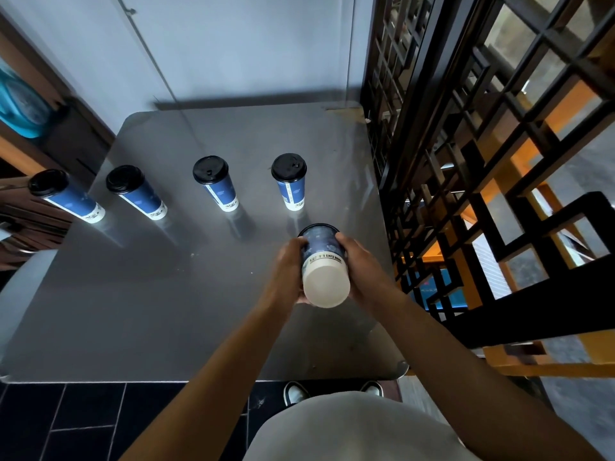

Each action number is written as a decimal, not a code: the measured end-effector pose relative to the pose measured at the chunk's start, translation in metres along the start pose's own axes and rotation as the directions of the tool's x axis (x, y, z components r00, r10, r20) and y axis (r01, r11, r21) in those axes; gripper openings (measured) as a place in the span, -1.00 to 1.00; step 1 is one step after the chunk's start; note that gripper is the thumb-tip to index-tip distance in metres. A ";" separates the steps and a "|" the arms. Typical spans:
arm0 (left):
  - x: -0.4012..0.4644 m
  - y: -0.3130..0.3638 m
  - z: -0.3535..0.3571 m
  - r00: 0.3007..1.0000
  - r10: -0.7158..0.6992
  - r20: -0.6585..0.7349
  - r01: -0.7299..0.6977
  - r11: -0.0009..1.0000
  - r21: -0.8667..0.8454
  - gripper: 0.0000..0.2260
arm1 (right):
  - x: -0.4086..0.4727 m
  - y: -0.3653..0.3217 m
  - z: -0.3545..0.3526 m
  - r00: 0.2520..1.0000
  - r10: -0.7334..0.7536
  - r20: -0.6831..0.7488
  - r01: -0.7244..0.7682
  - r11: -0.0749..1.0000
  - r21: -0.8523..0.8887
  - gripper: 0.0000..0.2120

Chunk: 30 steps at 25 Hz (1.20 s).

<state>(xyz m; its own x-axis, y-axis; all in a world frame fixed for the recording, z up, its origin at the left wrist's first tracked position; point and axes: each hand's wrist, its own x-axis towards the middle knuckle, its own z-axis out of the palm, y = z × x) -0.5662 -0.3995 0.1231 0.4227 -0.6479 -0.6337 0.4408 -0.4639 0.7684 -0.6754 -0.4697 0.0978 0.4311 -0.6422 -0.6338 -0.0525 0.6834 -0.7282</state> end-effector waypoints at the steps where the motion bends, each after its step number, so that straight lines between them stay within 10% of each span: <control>1: 0.000 0.000 -0.001 0.998 0.061 -0.014 -0.058 0.991 0.124 -0.44 | 0.001 0.001 -0.002 0.999 -0.036 -0.011 0.035 0.997 -0.062 -0.61; 3: -0.002 0.000 -0.001 0.997 0.076 0.025 -0.080 0.969 0.234 -0.42 | 0.002 0.002 -0.004 0.993 -0.111 -0.041 0.102 0.979 -0.177 -0.59; 11: -0.006 -0.003 -0.005 0.992 -0.125 0.008 0.124 0.965 -0.232 -0.71 | 0.009 0.020 -0.001 0.999 -0.017 -0.030 0.016 1.000 -0.003 -0.60; 18: -0.001 -0.006 -0.006 0.994 0.086 -0.064 -0.079 0.991 0.110 -0.72 | 0.010 0.016 -0.008 0.997 -0.048 -0.067 0.040 0.993 -0.111 -0.74; 23: -0.004 -0.003 -0.005 0.993 0.098 0.060 -0.099 0.995 0.029 -0.56 | 0.000 0.005 -0.004 0.993 -0.115 -0.015 0.109 0.967 -0.231 -0.67; 30: -0.011 -0.005 -0.008 0.993 -0.048 0.106 0.078 0.949 -0.305 -0.70 | -0.002 0.011 0.001 0.999 -0.037 -0.017 0.039 0.993 0.115 -0.69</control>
<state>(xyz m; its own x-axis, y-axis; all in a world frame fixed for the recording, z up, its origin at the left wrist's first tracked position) -0.5664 -0.3854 0.1253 0.3145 -0.6857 -0.6564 0.6927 -0.3070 0.6526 -0.6756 -0.4608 0.0918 0.4173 -0.6732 -0.6105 0.0685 0.6931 -0.7175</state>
